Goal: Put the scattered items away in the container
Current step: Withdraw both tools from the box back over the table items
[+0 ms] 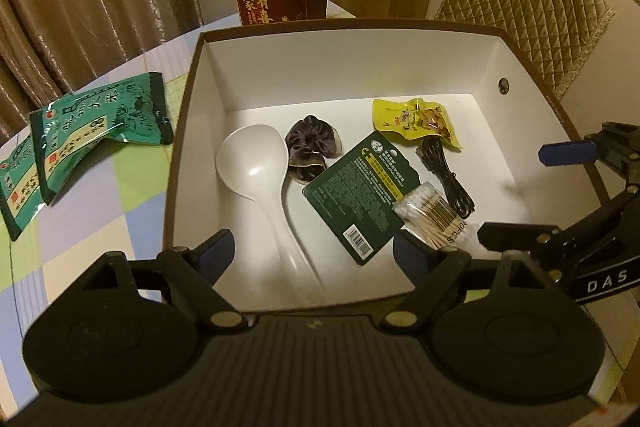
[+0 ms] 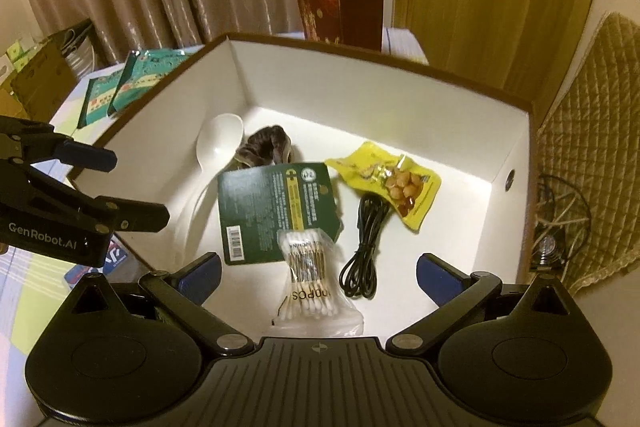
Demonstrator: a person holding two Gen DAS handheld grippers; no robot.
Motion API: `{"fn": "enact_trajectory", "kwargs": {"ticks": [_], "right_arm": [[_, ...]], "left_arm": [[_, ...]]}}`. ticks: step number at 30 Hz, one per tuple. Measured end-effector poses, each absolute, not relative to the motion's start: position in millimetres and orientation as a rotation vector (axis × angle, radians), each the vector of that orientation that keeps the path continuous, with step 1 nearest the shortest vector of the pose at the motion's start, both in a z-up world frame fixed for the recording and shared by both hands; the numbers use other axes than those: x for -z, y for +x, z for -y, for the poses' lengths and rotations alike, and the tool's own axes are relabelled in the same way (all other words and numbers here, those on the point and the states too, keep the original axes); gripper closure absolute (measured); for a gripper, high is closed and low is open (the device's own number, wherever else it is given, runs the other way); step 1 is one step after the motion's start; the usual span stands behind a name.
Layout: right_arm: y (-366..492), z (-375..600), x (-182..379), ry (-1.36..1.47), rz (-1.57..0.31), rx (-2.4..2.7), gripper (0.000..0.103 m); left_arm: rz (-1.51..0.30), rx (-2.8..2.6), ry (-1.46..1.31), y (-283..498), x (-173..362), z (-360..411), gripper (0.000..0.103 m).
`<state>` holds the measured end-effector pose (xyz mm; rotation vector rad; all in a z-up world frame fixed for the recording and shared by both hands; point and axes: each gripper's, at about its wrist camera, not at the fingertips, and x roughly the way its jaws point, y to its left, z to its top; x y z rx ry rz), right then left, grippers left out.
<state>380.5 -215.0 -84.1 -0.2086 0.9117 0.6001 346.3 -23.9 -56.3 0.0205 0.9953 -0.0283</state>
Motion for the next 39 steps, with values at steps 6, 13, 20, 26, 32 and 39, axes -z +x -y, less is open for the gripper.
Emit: {"fn": "enact_trajectory", "kwargs": {"ticks": [6, 13, 20, 26, 32, 39], "right_arm": [[360, 216, 68, -0.219, -0.856, -0.598, 0.002], [327, 218, 50, -0.226, -0.784, -0.607, 0.002], [291, 222, 42, -0.200, -0.746, -0.628, 0.002], [261, 220, 53, -0.202, -0.765, -0.662, 0.002], [234, 214, 78, -0.229, -0.819, -0.707, 0.002], [209, 204, 111, -0.284, -0.875, -0.757, 0.002]], "left_arm": [[-0.968, 0.010, 0.019, 327, 43, 21, 0.019], [-0.942, -0.014, 0.021, 291, 31, 18, 0.017], [-0.920, -0.034, 0.018, 245, 26, 12, 0.016], [-0.929, -0.064, 0.006, 208, 32, 4, 0.016], [-0.968, -0.084, -0.007, 175, 47, -5, 0.016], [-1.027, -0.112, -0.036, 140, 70, -15, 0.016]]}}
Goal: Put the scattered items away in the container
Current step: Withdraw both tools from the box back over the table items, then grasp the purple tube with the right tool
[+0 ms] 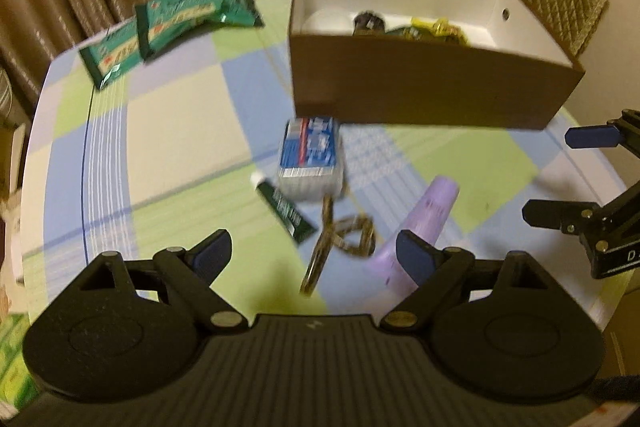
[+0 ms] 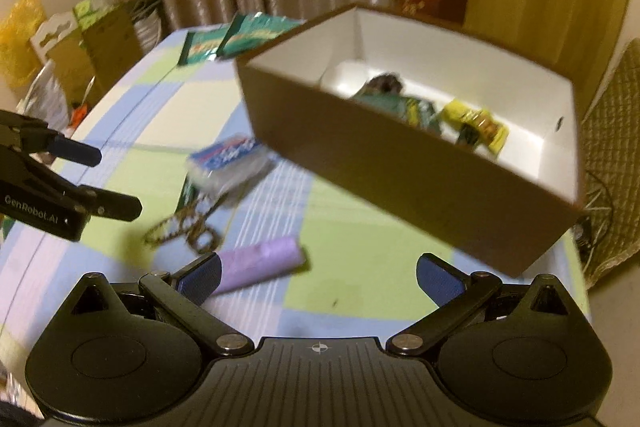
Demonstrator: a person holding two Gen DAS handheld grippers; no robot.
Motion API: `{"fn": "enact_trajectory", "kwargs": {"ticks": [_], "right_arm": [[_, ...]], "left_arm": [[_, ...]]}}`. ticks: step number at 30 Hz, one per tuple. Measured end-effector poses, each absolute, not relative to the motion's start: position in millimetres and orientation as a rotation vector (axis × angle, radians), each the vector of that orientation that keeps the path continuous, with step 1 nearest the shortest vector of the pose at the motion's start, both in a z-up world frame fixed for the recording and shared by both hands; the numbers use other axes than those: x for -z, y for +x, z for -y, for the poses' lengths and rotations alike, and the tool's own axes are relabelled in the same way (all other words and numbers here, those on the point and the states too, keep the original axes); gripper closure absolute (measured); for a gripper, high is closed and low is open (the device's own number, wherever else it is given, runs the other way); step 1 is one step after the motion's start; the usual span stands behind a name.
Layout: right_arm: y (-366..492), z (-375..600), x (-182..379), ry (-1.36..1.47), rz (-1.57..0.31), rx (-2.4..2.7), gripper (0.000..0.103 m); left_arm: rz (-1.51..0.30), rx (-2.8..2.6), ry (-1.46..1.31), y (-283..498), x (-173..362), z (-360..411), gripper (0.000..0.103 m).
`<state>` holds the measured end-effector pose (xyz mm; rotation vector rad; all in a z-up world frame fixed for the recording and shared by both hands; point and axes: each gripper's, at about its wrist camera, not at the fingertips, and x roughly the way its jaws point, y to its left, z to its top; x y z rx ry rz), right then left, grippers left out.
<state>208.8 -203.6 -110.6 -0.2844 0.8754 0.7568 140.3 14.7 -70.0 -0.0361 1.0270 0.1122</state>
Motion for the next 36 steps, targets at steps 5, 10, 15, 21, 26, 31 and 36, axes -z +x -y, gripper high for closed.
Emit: {"fn": "enact_trajectory", "kwargs": {"ticks": [5, 10, 15, 21, 26, 31, 36], "right_arm": [[198, 196, 133, -0.315, -0.904, -0.813, 0.002], [192, 191, 157, -0.451, -0.877, -0.904, 0.002], [200, 192, 180, -0.640, -0.847, -1.031, 0.002], [220, 191, 197, -0.724, -0.820, -1.153, 0.002], [240, 181, 199, -0.703, -0.809, -1.231, 0.002], [250, 161, 197, -0.760, -0.729, -1.313, 0.009], [237, 144, 189, -0.901, -0.576, -1.415, 0.029]], "left_arm": [[-1.069, -0.136, -0.063, 128, 85, -23, 0.016], [-1.075, -0.150, -0.078, 120, 89, -28, 0.016], [-1.077, -0.149, -0.090, 114, 92, -32, 0.016], [-1.096, -0.164, -0.114, 106, 100, -35, 0.016], [-1.100, -0.184, -0.138, 104, 105, -39, 0.016], [-1.113, -0.197, -0.150, 105, 111, -41, 0.017], [-1.129, -0.200, -0.151, 109, 117, -40, 0.017]]}}
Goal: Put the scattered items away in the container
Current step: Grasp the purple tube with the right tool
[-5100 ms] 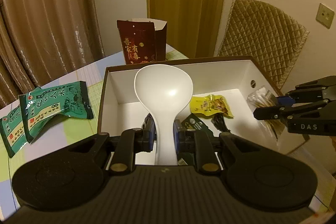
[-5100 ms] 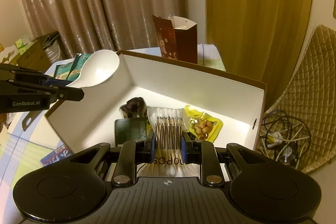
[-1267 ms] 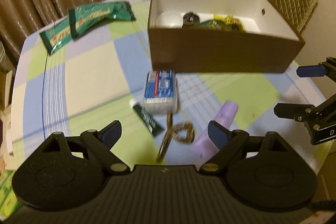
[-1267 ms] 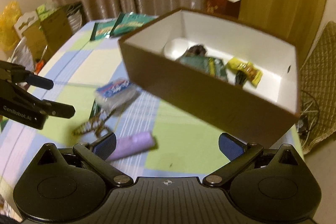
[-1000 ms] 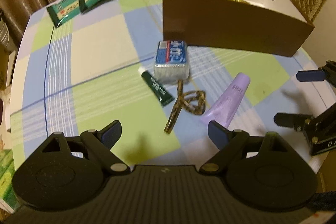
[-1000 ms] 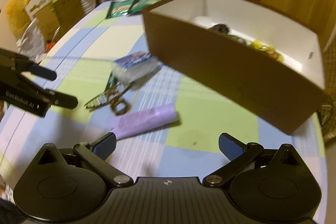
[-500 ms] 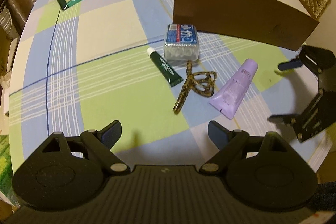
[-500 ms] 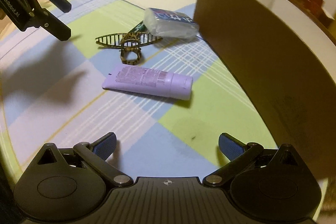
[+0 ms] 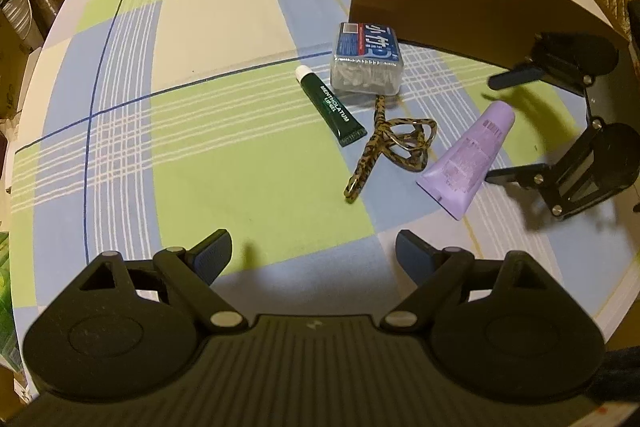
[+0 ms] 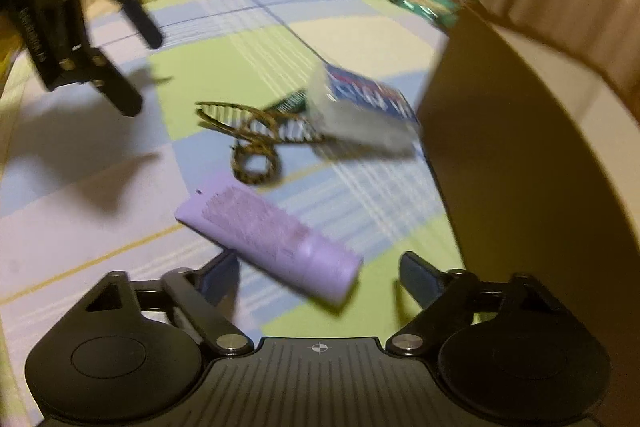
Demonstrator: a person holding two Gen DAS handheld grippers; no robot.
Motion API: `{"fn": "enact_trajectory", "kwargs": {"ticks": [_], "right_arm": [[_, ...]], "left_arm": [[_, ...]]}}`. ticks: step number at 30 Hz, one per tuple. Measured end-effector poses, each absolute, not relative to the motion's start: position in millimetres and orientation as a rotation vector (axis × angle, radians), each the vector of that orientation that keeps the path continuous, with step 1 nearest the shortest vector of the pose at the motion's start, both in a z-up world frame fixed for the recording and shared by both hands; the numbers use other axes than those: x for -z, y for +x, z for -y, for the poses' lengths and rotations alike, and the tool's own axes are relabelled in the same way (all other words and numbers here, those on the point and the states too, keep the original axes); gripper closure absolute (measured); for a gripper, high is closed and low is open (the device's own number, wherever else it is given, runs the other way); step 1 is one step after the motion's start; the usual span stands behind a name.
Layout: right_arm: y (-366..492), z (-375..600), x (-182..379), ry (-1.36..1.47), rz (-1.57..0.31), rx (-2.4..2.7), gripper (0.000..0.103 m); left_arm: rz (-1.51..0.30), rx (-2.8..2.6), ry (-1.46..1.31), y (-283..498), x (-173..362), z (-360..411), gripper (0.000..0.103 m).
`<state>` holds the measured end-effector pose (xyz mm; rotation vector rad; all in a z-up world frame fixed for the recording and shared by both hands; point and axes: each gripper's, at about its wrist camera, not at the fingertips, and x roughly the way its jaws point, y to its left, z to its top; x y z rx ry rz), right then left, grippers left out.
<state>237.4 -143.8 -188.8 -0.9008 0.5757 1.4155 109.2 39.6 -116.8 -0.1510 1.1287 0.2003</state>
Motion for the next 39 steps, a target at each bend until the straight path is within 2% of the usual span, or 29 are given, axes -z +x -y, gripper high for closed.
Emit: {"fn": "enact_trajectory", "kwargs": {"ticks": [1, 2, 4, 10, 19, 26, 32, 35, 36, 39], "right_arm": [[233, 144, 187, -0.930, -0.553, -1.437, 0.037], [228, 143, 186, -0.964, -0.530, -1.449, 0.040], [221, 144, 185, -1.002, -0.516, -1.472, 0.060], [204, 160, 184, -1.028, -0.536, -1.429, 0.075], [200, 226, 176, -0.943, -0.678, -1.265, 0.078], [221, 263, 170, -0.717, -0.831, -0.968, 0.078], [228, 268, 165, -0.612, -0.871, -0.831, 0.077], [228, 270, 162, -0.596, -0.870, -0.815, 0.074], [229, 270, 161, -0.589, -0.872, -0.808, 0.072], [231, 271, 159, -0.573, -0.882, -0.799, 0.068]], "left_arm": [[-1.128, -0.197, -0.151, 110, 117, -39, 0.017], [-1.127, -0.193, -0.149, 110, 118, -38, 0.017], [-1.125, -0.185, -0.144, 112, 118, -36, 0.017], [-1.112, -0.154, -0.132, 119, 118, -30, 0.020], [-1.079, -0.089, -0.099, 137, 117, -18, 0.025], [-1.031, -0.083, -0.095, 161, 121, -5, 0.031], [-1.012, -0.116, -0.088, 185, 135, 6, 0.041], [-1.012, -0.124, -0.086, 193, 143, 11, 0.054], [-1.009, -0.123, -0.087, 195, 145, 12, 0.062], [-0.984, -0.137, -0.078, 194, 150, 15, 0.065]]}}
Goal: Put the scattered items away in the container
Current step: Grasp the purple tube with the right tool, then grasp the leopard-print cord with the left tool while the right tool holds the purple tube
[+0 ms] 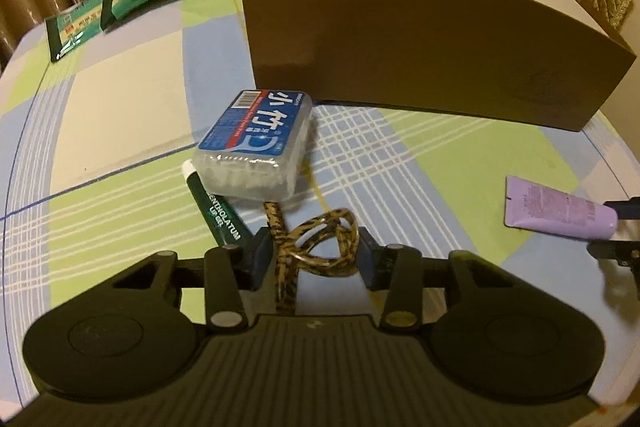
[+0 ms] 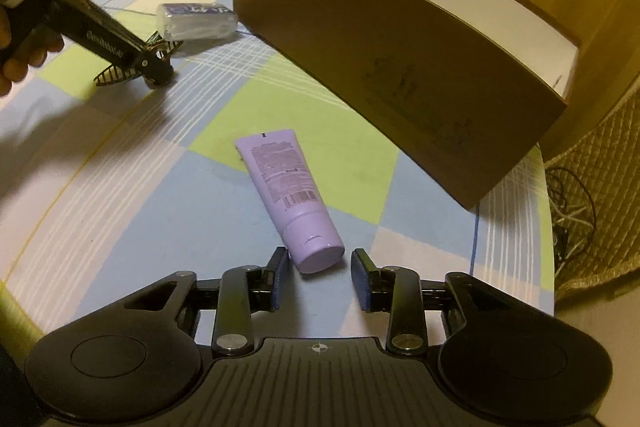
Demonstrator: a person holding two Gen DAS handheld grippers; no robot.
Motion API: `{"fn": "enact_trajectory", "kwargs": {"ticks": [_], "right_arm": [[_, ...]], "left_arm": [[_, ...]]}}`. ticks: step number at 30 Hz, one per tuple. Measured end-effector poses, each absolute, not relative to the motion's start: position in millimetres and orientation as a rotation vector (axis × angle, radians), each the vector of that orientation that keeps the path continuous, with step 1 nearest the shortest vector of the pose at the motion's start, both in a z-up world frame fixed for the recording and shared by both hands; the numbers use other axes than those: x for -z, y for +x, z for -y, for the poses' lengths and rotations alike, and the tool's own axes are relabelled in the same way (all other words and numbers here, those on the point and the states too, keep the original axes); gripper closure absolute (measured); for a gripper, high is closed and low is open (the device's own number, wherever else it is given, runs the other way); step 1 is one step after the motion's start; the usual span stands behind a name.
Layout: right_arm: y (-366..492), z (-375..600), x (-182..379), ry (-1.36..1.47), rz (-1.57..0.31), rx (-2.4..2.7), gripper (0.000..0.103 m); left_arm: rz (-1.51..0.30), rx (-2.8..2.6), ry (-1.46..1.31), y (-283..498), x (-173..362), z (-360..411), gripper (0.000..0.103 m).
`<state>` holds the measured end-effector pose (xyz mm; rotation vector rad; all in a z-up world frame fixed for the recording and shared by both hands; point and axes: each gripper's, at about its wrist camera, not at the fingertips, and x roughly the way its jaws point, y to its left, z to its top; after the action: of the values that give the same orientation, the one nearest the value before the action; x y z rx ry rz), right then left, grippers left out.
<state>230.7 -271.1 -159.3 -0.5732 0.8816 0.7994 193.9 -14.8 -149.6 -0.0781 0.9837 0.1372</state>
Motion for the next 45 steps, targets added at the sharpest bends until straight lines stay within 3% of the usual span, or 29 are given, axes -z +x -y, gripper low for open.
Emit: {"fn": "enact_trajectory", "kwargs": {"ticks": [13, 28, 36, 40, 41, 44, 45], "right_arm": [[227, 266, 157, -0.584, -0.896, -0.870, 0.040], [252, 245, 167, -0.489, -0.897, -0.920, 0.037], [249, 247, 167, -0.484, -0.883, -0.931, 0.042], [239, 242, 163, -0.513, -0.879, -0.973, 0.070], [236, 239, 162, -0.527, -0.879, -0.974, 0.073], [234, 234, 161, -0.539, -0.878, -0.941, 0.072], [234, 234, 162, -0.527, -0.878, -0.931, 0.067]], "left_arm": [[-1.024, -0.048, -0.041, 123, 146, 7, 0.065], [-1.064, -0.108, -0.096, 126, 144, 2, 0.062], [-1.061, -0.103, -0.091, 122, 144, 2, 0.062], [-1.070, -0.087, -0.074, 121, 146, 5, 0.060], [-1.068, -0.086, -0.064, 121, 147, 6, 0.060], [-1.067, -0.088, -0.063, 121, 148, 7, 0.060], [-1.065, -0.088, -0.069, 122, 148, 6, 0.060]]}}
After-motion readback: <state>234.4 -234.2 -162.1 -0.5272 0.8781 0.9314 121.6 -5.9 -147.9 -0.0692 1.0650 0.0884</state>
